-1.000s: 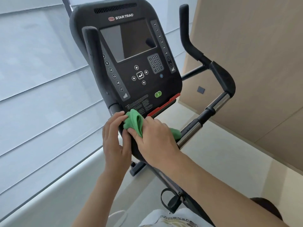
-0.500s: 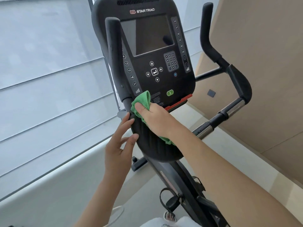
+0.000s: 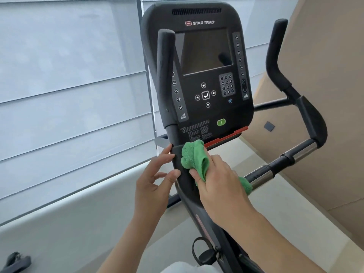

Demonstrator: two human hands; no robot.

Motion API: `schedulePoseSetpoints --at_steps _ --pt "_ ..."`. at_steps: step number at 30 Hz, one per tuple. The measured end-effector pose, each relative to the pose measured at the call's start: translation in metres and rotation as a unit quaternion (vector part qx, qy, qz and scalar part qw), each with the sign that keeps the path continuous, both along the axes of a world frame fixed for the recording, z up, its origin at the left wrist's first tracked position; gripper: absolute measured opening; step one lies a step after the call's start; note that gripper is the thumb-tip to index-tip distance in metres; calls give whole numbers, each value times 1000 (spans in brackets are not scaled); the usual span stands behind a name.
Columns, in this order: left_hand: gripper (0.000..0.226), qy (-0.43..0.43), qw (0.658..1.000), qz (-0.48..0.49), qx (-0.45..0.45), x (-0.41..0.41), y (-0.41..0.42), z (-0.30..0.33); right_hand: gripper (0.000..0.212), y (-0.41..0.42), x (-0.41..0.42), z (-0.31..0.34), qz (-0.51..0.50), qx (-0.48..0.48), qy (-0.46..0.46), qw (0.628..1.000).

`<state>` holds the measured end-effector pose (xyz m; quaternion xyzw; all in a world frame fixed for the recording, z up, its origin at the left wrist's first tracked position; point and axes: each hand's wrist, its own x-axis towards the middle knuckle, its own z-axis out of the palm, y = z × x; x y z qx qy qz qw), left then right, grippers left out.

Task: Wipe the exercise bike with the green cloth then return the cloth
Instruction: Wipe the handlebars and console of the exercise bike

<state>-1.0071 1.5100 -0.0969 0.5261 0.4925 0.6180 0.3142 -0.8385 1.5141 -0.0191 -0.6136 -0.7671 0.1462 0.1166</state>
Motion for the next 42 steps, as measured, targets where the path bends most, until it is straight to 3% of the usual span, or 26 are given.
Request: schedulePoseSetpoints --at_steps 2,5,13,18,22,26,33,37,42 --pt "30 1 1000 2 -1 0 1 -1 49 17 -13 2 -4 5 24 1000" --pt "29 0 1000 3 3 -1 1 1 31 49 -32 5 -16 -6 132 991" --pt "28 -8 1000 -13 -5 -6 1 -6 34 43 -22 -5 25 38 136 990" --pt "30 -1 1000 -14 -10 -3 -1 -2 51 17 3 -17 14 51 93 994" --pt "24 22 999 -2 -23 -2 -2 4 43 34 -20 -6 0 58 111 992" --pt "18 32 999 -7 -21 -4 -2 4 52 71 -59 8 1 108 78 991" --pt "21 21 999 2 -33 -4 -3 3 33 37 -12 -19 -1 49 153 987" --pt "18 60 998 6 -11 -5 -2 5 45 24 6 -27 -10 48 149 988" --pt "19 79 997 0 -17 -9 -5 11 38 34 13 -15 34 74 147 986"
